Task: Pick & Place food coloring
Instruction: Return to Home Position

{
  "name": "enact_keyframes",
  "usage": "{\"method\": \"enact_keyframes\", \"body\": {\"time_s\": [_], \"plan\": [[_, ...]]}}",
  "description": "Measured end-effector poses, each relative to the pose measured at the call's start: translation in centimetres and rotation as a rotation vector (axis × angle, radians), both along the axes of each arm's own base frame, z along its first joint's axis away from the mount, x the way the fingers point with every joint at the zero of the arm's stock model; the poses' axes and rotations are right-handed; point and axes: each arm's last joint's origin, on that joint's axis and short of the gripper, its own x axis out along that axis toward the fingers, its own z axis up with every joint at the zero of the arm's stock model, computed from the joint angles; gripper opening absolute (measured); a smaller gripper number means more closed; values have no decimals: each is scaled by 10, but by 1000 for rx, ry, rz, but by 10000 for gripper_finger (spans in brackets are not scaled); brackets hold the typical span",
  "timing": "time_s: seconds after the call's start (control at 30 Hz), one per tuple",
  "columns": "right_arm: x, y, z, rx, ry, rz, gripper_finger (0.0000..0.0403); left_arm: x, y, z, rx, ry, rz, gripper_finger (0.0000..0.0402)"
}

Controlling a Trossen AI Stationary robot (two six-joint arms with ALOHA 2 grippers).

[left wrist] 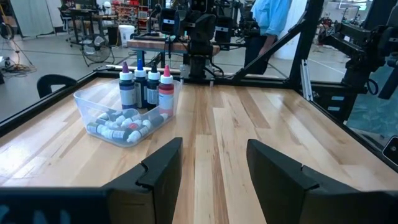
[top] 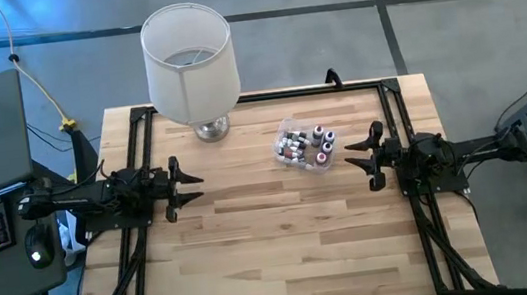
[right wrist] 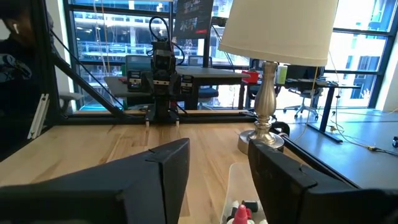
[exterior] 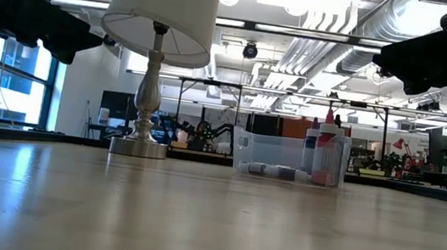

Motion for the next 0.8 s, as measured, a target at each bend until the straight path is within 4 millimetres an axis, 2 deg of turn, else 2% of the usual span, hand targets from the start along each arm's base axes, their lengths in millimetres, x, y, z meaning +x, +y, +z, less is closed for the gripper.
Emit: {"method": "enact_keyframes", "body": {"time_s": [0.8], "plan": [[0,0,0,0,0,0,157,0,0,0,0,0,0,177]]}}
